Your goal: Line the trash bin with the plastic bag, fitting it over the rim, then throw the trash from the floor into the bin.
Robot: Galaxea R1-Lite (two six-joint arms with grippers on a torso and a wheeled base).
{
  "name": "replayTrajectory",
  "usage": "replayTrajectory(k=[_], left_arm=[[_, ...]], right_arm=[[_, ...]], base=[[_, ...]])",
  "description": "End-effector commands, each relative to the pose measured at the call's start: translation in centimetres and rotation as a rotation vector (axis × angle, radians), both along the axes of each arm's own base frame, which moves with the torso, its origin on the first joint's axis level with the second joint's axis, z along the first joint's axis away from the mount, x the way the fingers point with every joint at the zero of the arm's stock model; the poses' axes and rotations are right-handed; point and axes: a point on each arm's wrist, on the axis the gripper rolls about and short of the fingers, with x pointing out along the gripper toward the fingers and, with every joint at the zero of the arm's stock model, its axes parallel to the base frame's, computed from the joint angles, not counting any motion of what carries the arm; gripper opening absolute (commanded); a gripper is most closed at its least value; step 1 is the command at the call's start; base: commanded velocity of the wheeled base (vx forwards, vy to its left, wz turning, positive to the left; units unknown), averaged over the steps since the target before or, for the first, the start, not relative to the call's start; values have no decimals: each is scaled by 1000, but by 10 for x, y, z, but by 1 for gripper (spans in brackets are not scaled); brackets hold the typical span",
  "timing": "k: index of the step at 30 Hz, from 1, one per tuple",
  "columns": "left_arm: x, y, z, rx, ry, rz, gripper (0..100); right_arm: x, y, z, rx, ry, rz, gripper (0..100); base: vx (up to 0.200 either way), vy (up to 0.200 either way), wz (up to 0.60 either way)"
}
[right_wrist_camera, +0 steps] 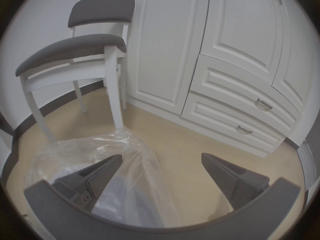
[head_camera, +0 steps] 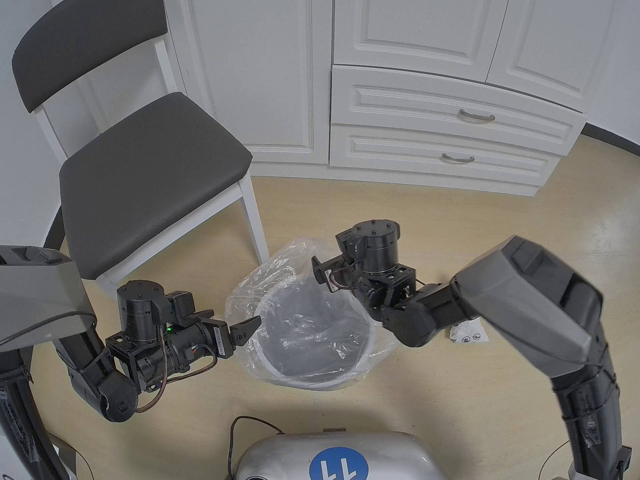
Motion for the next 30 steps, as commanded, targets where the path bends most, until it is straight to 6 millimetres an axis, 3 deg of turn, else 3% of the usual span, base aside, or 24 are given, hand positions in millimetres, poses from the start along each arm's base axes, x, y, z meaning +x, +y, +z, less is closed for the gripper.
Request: replayTrajectory(k=[1,4,12,23,30], left_arm=[[1,-1,-6,7,19,-2,100],[1,-2,-9,10,26,-5,100],[9,-5,-14,6,29,2,100],[10,-8,-11,7,15,2,100],[6,-8,0,2,-13,-1,100]], right_arm=[[-98,-65,86,149,150,68,100],[-113,-69,78,215,213,54,100],[-123,-81,49,318,308,-32,100],[-130,-85,41,277,335,-37,100],[-141,-90,54,258,308,-13,100]], base=[[0,0,0],[0,0,0],[0,0,0],[0,0,0],[0,0,0]])
